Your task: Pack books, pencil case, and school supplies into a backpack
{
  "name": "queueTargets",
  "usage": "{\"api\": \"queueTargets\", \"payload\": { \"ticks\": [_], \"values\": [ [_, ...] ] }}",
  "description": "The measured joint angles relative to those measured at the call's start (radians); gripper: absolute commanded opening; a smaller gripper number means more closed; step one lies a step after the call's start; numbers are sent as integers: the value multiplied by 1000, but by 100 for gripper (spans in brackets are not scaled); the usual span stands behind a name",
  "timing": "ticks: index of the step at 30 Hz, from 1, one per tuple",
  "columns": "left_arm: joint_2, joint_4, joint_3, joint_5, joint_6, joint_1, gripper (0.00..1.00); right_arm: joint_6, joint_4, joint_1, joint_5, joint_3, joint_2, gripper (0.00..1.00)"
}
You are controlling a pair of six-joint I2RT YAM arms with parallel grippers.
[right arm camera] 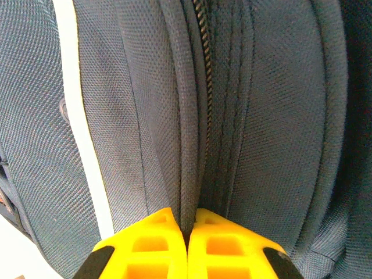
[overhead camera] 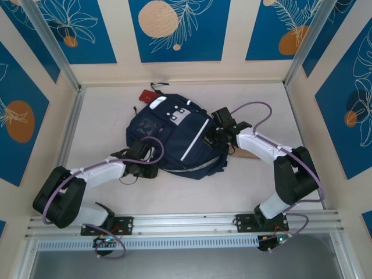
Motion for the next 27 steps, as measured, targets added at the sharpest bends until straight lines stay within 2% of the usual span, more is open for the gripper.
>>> {"api": "queueTargets", "payload": {
  "ticks": [4, 9, 11, 14, 21, 27],
  "values": [
    [-1, 26, 1, 10, 10, -26, 34, 0, 1, 0, 0, -1, 0, 2],
    [-5, 43, 3, 13, 13, -40, 43, 0, 2, 0, 0, -2, 0, 2],
    [-5, 46, 6, 13, 23, -40, 50, 0, 2, 0, 0, -2, 0, 2],
    [2, 48, 15, 13, 37, -40, 52, 0, 2, 0, -3, -2, 0, 2],
    [51, 50, 35, 14, 52, -40, 33, 0, 3, 0, -3, -2, 0, 2],
    [48, 50, 35, 14, 54, -44, 12, 1, 9, 0, -3, -8, 0, 3]
  ]
}}
